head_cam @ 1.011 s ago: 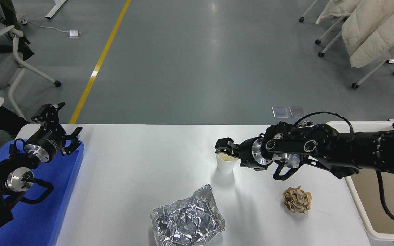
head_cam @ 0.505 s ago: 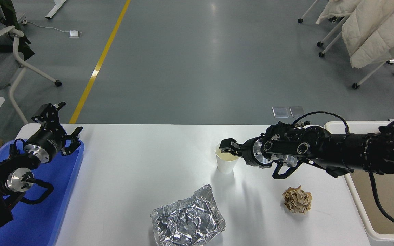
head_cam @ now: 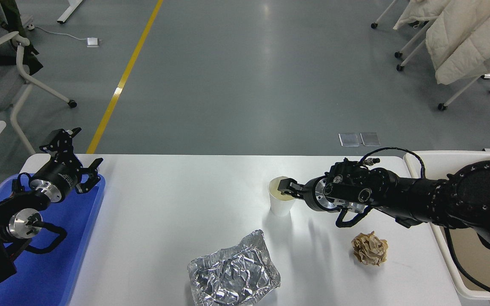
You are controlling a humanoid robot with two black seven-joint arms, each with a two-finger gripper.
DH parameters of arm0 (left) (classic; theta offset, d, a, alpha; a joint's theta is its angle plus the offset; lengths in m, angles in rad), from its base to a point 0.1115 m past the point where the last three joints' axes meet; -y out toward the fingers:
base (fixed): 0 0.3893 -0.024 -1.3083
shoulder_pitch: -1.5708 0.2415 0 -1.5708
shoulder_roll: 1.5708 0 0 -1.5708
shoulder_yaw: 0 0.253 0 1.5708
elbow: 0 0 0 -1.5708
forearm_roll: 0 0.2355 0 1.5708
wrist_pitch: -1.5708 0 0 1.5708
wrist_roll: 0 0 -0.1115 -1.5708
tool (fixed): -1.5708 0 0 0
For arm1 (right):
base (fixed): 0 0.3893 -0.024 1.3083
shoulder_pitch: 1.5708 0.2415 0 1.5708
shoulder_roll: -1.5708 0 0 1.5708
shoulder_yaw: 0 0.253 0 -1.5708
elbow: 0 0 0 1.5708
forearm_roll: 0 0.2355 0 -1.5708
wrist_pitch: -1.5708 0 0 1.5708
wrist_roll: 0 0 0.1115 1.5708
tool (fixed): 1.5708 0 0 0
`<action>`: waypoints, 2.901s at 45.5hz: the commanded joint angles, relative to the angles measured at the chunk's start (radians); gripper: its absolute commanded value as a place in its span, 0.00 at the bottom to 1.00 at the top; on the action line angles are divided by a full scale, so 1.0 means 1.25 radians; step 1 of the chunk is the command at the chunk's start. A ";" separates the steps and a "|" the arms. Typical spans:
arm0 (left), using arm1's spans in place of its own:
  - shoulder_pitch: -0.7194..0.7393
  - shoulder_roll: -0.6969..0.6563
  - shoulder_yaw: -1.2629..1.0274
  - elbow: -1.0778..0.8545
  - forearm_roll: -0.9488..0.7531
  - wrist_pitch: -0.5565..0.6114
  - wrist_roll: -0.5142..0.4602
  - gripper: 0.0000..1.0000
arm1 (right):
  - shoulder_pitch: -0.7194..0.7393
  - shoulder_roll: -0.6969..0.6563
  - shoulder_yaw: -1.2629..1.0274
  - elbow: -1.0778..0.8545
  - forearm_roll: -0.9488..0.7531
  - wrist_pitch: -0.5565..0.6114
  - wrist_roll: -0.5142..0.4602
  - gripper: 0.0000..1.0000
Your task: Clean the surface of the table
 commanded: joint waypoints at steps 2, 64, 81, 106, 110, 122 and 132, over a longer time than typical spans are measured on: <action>-0.001 0.001 0.000 0.000 0.000 0.000 0.000 1.00 | -0.021 0.007 -0.011 -0.033 0.001 0.008 -0.001 0.91; -0.001 0.000 0.000 0.000 0.000 0.000 0.000 1.00 | 0.043 0.007 -0.001 0.013 0.060 0.065 -0.001 0.00; 0.000 0.000 0.000 0.000 0.000 0.000 0.000 1.00 | 0.167 -0.076 -0.001 0.228 0.093 0.064 -0.001 0.00; 0.000 0.000 0.000 0.000 0.000 0.000 0.000 1.00 | 0.445 -0.338 -0.014 0.556 0.094 0.056 -0.002 0.00; 0.000 0.000 0.000 0.000 0.000 0.000 0.000 1.00 | 0.488 -0.369 -0.017 0.581 0.094 0.065 -0.002 0.00; 0.000 0.000 0.000 0.000 0.000 0.000 0.000 1.00 | 0.611 -0.442 -0.062 0.629 0.094 0.104 -0.002 0.00; 0.000 0.000 0.000 0.000 0.000 0.000 0.000 1.00 | 0.621 -0.446 -0.080 0.630 0.093 0.111 -0.002 0.00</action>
